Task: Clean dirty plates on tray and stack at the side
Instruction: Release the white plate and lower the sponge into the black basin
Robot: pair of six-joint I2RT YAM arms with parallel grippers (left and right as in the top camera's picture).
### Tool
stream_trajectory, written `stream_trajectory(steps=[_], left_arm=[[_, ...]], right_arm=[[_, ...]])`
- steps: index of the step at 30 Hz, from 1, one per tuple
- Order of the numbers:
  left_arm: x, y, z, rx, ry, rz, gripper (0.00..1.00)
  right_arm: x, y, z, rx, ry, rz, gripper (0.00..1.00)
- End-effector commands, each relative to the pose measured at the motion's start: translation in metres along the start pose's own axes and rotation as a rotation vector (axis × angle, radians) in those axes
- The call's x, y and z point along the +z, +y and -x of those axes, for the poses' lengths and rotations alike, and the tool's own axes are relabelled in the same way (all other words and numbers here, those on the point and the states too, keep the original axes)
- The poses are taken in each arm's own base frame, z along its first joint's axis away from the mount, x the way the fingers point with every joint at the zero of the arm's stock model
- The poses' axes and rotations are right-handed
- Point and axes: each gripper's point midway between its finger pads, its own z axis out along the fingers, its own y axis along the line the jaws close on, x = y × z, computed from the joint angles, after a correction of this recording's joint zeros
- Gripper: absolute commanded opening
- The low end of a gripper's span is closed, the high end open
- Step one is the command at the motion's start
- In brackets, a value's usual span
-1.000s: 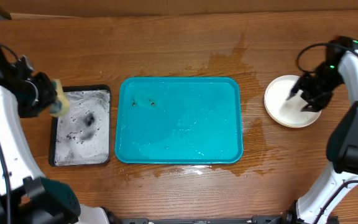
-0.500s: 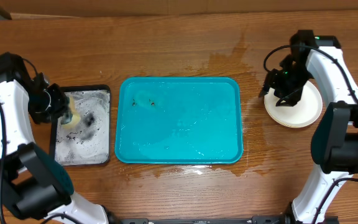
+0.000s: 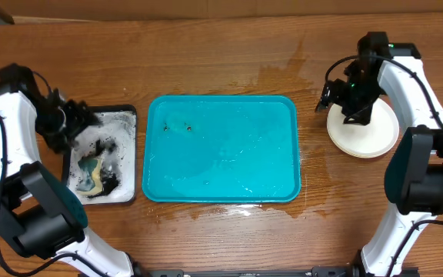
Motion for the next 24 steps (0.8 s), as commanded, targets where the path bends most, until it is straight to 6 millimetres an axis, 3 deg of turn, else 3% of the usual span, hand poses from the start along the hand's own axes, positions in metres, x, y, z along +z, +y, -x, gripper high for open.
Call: stream_trajectory(steps=[1, 3, 4, 10, 20, 24], left_arm=[[-0.037, -0.05, 0.023, 0.065, -0.1, -0.196, 0.8], [-0.049, -0.067, 0.032, 0.095, -0.137, -0.276, 0.83], [-0.052, -0.076, 0.035, 0.109, -0.151, -0.318, 1.0], [-0.051, -0.072, 0.036, 0.107, -0.156, -0.293, 1.0], [-0.045, -0.023, 0.049, 0.076, -0.216, -0.005, 1.0], [-0.045, -0.023, 0.049, 0.076, -0.217, -0.003, 1.0]], right_arm=[[-0.034, 0.009, 0.028, -0.051, -0.143, 0.042, 1.0], [-0.035, 0.012, 0.037, -0.061, -0.178, 0.051, 1.0], [-0.036, 0.014, 0.042, -0.069, -0.201, 0.057, 1.0], [-0.038, 0.017, 0.05, -0.079, -0.236, 0.066, 1.0], [-0.038, 0.017, 0.051, -0.08, -0.239, 0.067, 1.0], [-0.038, 0.017, 0.051, -0.08, -0.239, 0.067, 1.0]])
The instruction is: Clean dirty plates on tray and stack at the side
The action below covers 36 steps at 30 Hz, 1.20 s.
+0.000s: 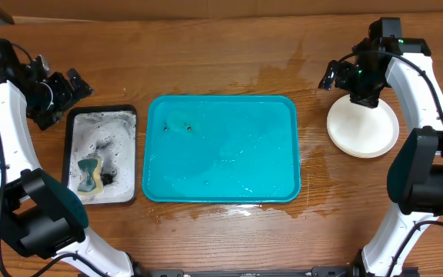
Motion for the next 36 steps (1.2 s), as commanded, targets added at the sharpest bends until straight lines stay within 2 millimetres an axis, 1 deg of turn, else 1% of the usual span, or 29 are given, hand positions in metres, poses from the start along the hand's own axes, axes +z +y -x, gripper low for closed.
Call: stream_trajectory(steps=[1, 4, 5, 6, 8, 10, 12, 13, 14, 15, 16, 18, 19, 20, 22, 23, 24, 25, 26, 27, 28, 30, 31, 34, 36], left_arm=[[-0.006, 0.003, 0.005, 0.01, -0.028, 0.045, 1.0], [-0.006, 0.003, 0.005, 0.01, -0.028, 0.045, 1.0], [-0.006, 0.003, 0.005, 0.01, -0.028, 0.045, 1.0], [-0.006, 0.003, 0.005, 0.01, -0.028, 0.045, 1.0], [-0.006, 0.003, 0.005, 0.01, -0.028, 0.045, 1.0], [-0.006, 0.003, 0.005, 0.01, -0.028, 0.045, 1.0], [-0.006, 0.003, 0.005, 0.01, -0.028, 0.045, 1.0], [-0.006, 0.003, 0.005, 0.01, -0.028, 0.045, 1.0], [-0.006, 0.003, 0.005, 0.01, -0.028, 0.045, 1.0], [-0.006, 0.003, 0.005, 0.01, -0.028, 0.045, 1.0], [-0.006, 0.003, 0.005, 0.01, -0.028, 0.045, 1.0], [-0.006, 0.003, 0.005, 0.01, -0.028, 0.045, 1.0], [-0.006, 0.003, 0.005, 0.01, -0.028, 0.045, 1.0], [-0.006, 0.003, 0.005, 0.01, -0.028, 0.045, 1.0], [-0.006, 0.003, 0.005, 0.01, -0.028, 0.045, 1.0], [-0.006, 0.003, 0.005, 0.01, -0.028, 0.045, 1.0], [-0.006, 0.003, 0.005, 0.01, -0.028, 0.045, 1.0], [-0.006, 0.003, 0.005, 0.01, -0.028, 0.045, 1.0], [-0.006, 0.003, 0.005, 0.01, -0.028, 0.045, 1.0], [-0.006, 0.003, 0.005, 0.01, -0.028, 0.045, 1.0], [-0.006, 0.003, 0.005, 0.01, -0.028, 0.045, 1.0], [-0.006, 0.003, 0.005, 0.01, -0.028, 0.045, 1.0], [-0.006, 0.003, 0.005, 0.01, -0.028, 0.045, 1.0], [-0.006, 0.003, 0.005, 0.01, -0.028, 0.045, 1.0], [-0.006, 0.003, 0.005, 0.01, -0.028, 0.045, 1.0]], right_arm=[[-0.02, 0.009, 0.01, -0.022, -0.06, 0.021, 1.0], [-0.021, 0.009, 0.01, -0.022, -0.061, 0.021, 1.0], [-0.024, 0.011, 0.01, -0.025, -0.068, 0.023, 1.0], [-0.03, 0.013, 0.011, -0.029, -0.081, 0.026, 1.0], [-0.054, 0.02, 0.013, -0.045, -0.136, 0.04, 1.0], [-0.087, 0.03, 0.013, -0.067, -0.21, 0.059, 1.0], [-0.129, 0.041, 0.009, -0.095, -0.304, 0.084, 1.0], [-0.146, 0.046, 0.007, -0.106, -0.343, 0.094, 1.0], [-0.174, 0.052, 0.001, -0.125, -0.405, 0.11, 1.0], [-0.191, 0.056, -0.004, -0.136, -0.443, 0.12, 1.0], [-0.221, 0.062, -0.014, -0.157, -0.513, 0.138, 1.0], [-0.264, 0.071, -0.033, -0.189, -0.615, 0.165, 1.0], [-0.29, 0.075, -0.047, -0.21, -0.677, 0.182, 1.0], [-0.309, 0.077, -0.059, -0.223, -0.727, 0.188, 1.0], [-0.357, 0.077, -0.089, -0.246, -0.873, 0.181, 1.0], [-0.378, 0.075, -0.101, -0.247, -0.952, 0.165, 1.0], [-0.401, 0.071, -0.116, -0.246, -1.035, 0.149, 1.0], [-0.412, 0.07, -0.126, -0.247, -1.074, 0.145, 1.0], [-0.431, 0.064, -0.147, -0.245, -1.148, 0.137, 1.0], [-0.442, 0.06, -0.161, -0.242, -1.193, 0.134, 1.0], [-0.456, 0.046, -0.19, -0.226, -1.274, 0.125, 1.0], [-0.455, 0.029, -0.212, -0.202, -1.324, 0.108, 1.0], [-0.451, 0.022, -0.219, -0.19, -1.341, 0.097, 1.0], [-0.431, 0.003, -0.231, -0.162, -1.389, 0.078, 1.0], [-0.414, -0.004, -0.233, -0.154, -1.422, 0.081, 1.0]])
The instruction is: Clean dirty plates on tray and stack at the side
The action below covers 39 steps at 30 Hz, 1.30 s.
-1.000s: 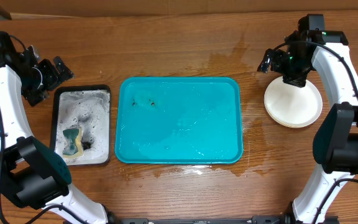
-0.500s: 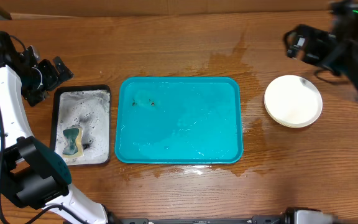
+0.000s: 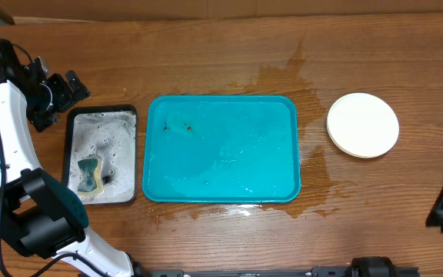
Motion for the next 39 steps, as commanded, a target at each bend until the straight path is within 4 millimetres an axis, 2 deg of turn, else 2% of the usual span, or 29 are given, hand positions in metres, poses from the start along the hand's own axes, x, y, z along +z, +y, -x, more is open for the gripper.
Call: stream_trajectory(steps=[1, 7, 12, 18, 22, 29, 36, 39], left_arm=[[-0.006, -0.005, 0.005, 0.01, -0.024, -0.002, 1.0], [-0.006, -0.005, 0.005, 0.01, -0.024, -0.002, 1.0], [-0.006, -0.005, 0.005, 0.01, -0.024, -0.002, 1.0], [-0.006, -0.005, 0.005, 0.01, -0.024, -0.002, 1.0], [-0.006, -0.005, 0.005, 0.01, -0.024, -0.002, 1.0], [-0.006, -0.005, 0.005, 0.01, -0.024, -0.002, 1.0], [-0.006, -0.005, 0.005, 0.01, -0.024, -0.002, 1.0], [-0.006, -0.005, 0.005, 0.01, -0.024, -0.002, 1.0]], right_arm=[[0.014, -0.025, -0.047, -0.005, 0.005, -0.087, 1.0], [0.042, -0.033, -0.111, -0.001, -0.075, -0.025, 1.0], [0.06, -0.03, -0.148, -0.002, -0.13, 0.056, 1.0], [0.076, -0.042, -0.203, 0.0, -0.082, 0.056, 1.0], [0.086, -0.05, -0.231, -0.001, -0.048, 0.046, 1.0], [0.09, -0.056, -0.256, 0.001, -0.041, 0.045, 1.0], [0.091, -0.056, -0.261, 0.002, -0.03, 0.051, 1.0], [0.093, -0.058, -0.27, 0.002, -0.017, 0.047, 1.0]])
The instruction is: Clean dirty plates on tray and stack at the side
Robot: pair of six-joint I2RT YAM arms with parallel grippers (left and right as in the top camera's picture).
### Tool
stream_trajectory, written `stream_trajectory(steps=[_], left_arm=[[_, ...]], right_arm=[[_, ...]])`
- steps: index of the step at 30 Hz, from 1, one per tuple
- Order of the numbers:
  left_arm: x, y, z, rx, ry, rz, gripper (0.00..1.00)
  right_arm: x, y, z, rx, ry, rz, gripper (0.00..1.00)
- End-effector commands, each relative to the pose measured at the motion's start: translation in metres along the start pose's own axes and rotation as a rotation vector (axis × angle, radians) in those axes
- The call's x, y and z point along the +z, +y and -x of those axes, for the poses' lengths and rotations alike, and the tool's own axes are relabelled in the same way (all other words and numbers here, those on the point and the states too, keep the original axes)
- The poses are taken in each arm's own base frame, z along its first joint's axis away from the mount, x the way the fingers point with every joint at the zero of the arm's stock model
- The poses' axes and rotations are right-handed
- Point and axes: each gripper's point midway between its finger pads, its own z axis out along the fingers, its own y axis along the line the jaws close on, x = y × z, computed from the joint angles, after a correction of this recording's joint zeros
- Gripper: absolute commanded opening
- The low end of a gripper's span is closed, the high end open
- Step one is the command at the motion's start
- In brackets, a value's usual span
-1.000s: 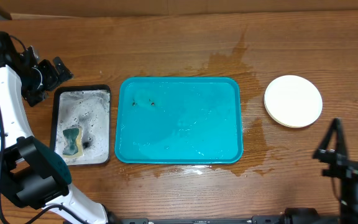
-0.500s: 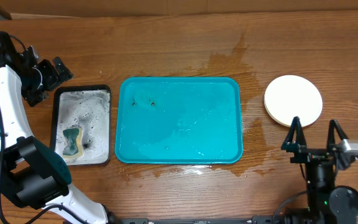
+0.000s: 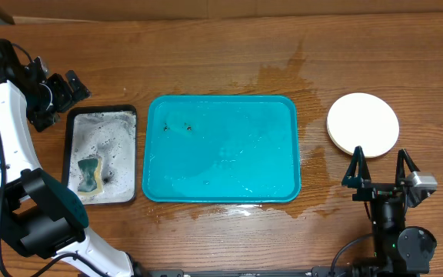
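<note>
The wet turquoise tray (image 3: 221, 148) lies mid-table with no plate on it, only a few dark specks near its far left. A stack of white plates (image 3: 362, 125) sits on the wood to its right. My left gripper (image 3: 61, 86) hangs open just beyond the far left corner of the small black tray (image 3: 102, 154), empty. My right gripper (image 3: 378, 165) stands open near the table's front right edge, below the white plates and apart from them.
The black tray holds soapy foam and a yellow-and-teal sponge (image 3: 89, 175) at its near end. Water is smeared on the wood (image 3: 287, 73) beyond and to the right of the turquoise tray.
The right arm, almost out of view at the right edge before, now stands at the front right with its gripper open below the white plates. The left arm and all objects are unchanged.
At first the right gripper was over the white plates and the left gripper was down in the black tray at the sponge. Then the left gripper was out beyond the tray, the sponge left inside. The right arm then left the plates and now stands at front right.
</note>
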Motion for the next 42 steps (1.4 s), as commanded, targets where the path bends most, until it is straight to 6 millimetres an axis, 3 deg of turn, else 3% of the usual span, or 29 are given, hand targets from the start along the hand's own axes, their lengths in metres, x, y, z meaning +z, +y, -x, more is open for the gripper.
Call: stream_trajectory(steps=[1, 5, 10, 14, 42], left_arm=[[-0.006, -0.005, 0.005, 0.01, -0.023, -0.002, 1.0], [-0.006, -0.005, 0.005, 0.01, -0.023, -0.002, 1.0], [-0.006, -0.005, 0.005, 0.01, -0.023, -0.002, 1.0], [-0.006, -0.005, 0.005, 0.01, -0.023, -0.002, 1.0], [-0.005, -0.005, 0.004, 0.012, -0.022, -0.002, 1.0]], right_arm=[[0.001, -0.004, -0.013, 0.006, 0.013, -0.003, 1.0], [0.004, -0.007, -0.031, 0.017, 0.024, 0.004, 1.0], [0.005, -0.005, -0.036, 0.029, 0.031, 0.019, 1.0], [0.003, -0.012, -0.062, 0.032, 0.133, -0.011, 1.0], [0.003, -0.013, -0.062, 0.032, 0.133, -0.014, 1.0]])
